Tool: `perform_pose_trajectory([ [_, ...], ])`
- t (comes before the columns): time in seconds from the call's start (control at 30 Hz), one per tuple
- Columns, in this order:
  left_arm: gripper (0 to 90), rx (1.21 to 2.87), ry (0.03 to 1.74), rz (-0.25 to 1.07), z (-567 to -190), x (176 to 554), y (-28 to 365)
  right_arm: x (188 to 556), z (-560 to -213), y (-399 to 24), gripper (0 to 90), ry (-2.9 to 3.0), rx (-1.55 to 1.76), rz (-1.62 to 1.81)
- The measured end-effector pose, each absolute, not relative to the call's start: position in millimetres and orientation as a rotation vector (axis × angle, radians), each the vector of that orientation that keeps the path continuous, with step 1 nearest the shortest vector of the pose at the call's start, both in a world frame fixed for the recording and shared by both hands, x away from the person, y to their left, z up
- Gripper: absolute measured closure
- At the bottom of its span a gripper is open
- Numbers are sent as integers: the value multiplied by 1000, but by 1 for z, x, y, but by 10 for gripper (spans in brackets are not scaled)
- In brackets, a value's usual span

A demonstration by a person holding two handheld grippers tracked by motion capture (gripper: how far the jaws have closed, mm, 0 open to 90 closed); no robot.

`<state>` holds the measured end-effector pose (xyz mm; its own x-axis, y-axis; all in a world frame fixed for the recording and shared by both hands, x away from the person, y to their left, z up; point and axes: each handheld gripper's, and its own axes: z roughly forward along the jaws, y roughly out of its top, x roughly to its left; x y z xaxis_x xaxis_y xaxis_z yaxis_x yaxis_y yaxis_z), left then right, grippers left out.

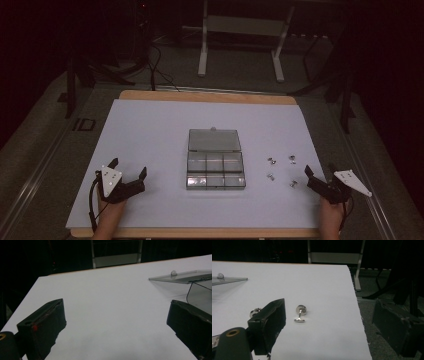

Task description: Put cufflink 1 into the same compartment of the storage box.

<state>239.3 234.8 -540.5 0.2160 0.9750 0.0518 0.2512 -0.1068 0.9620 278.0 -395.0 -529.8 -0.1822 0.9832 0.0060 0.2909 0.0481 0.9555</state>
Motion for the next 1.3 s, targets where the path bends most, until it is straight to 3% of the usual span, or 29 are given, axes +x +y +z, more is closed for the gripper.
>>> perform_pose_trajectory([
  [0.33,31,1559,1192,977,-541,239,234,283,-524,-397,121,1597,1378,1133],
  [0.7,32,1569,1194,957,-540,240,235,299,-494,-397,130,1837,1539,1095],
  [1.3,35,1582,1181,960,-540,240,234,319,-485,-386,137,2265,1734,680],
])
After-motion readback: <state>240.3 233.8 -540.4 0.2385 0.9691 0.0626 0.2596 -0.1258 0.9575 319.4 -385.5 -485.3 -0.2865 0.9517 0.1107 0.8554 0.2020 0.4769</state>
